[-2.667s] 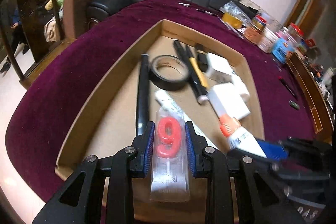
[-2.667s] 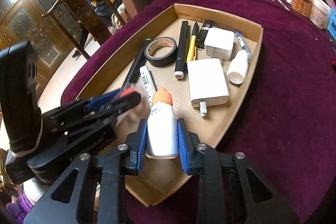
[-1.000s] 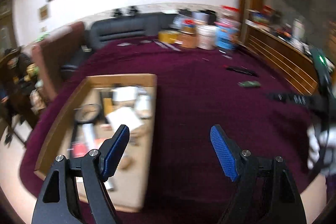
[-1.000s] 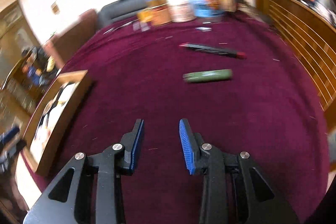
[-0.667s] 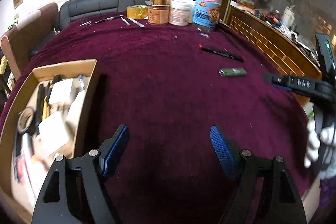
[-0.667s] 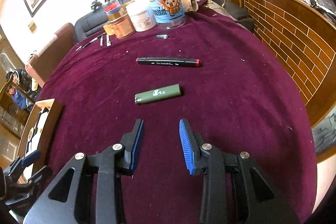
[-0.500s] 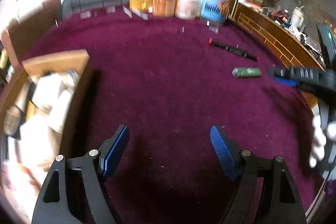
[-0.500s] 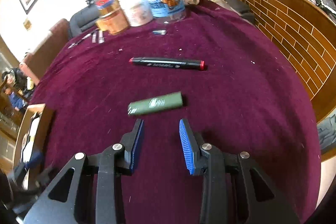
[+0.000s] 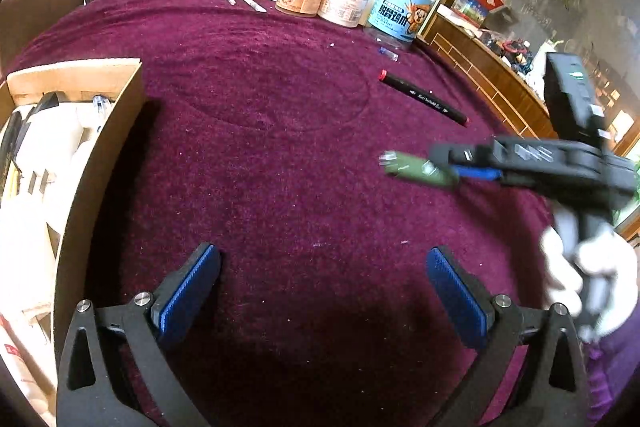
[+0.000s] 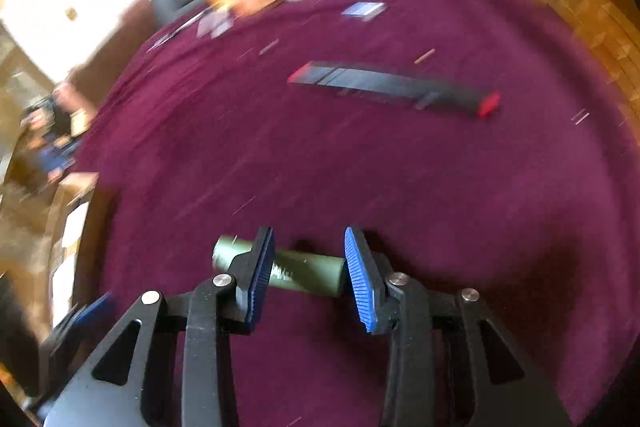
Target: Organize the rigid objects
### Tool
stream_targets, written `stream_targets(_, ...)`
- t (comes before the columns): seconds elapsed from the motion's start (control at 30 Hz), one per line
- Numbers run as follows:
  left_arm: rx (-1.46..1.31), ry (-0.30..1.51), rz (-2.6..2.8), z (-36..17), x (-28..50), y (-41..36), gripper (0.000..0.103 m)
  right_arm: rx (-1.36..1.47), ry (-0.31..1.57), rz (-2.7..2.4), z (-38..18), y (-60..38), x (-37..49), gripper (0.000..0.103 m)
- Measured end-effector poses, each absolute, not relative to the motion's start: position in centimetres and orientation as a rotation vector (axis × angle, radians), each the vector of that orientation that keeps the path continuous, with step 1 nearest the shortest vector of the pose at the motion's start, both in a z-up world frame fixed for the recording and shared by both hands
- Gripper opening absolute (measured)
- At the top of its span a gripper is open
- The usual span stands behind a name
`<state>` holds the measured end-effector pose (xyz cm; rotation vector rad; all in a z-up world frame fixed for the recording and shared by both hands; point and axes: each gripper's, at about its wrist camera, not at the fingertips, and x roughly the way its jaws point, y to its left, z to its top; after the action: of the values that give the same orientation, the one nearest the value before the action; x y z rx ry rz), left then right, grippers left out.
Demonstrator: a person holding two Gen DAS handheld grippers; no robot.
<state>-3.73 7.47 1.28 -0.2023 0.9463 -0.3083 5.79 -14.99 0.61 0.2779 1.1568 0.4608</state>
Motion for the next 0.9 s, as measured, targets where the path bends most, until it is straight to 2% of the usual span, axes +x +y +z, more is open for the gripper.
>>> stream_targets(0.1, -0.186, 0.950, -0.301, 1.5, -3.9, 7.3, 0.101, 0.233, 1.209, 0.581, 1.1, -13.2, 4.3, 0.035)
stream_targets(0.27, -0.189, 0.949, -0.302, 1.5, -4.0, 7.3, 0.101, 0.050, 0.987, 0.298, 5.2, -16.7, 7.1, 0.036)
stream_targets(0.4, -0.184, 0.949, -0.300, 1.5, -4.1, 7.2, 0.101, -0.032, 0.955, 0.148, 4.9, -19.3, 11.3, 0.036)
stream_targets(0.63, -0.189, 0.949, -0.302, 1.6, -4.1, 7.2, 0.101, 0.050, 1.006, 0.170, 2.7, -18.4, 17.5, 0.035)
stream_targets(0.7, -0.192, 0.949, -0.304, 1.6, -4.1, 7.3, 0.101, 0.109, 1.054, 0.182, 1.5, -18.5, 18.9, 0.039)
stream_targets(0.77, -0.195, 0.948, -0.306, 1.6, -4.2, 7.3, 0.101, 0.185, 1.067, 0.234, 1.3, -18.7, 18.8, 0.045)
stream_targets(0.9, -0.194, 0.948, -0.305, 1.6, -4.2, 7.3, 0.101, 0.310, 1.140, 0.384, 1.3, -18.6, 16.5, 0.046)
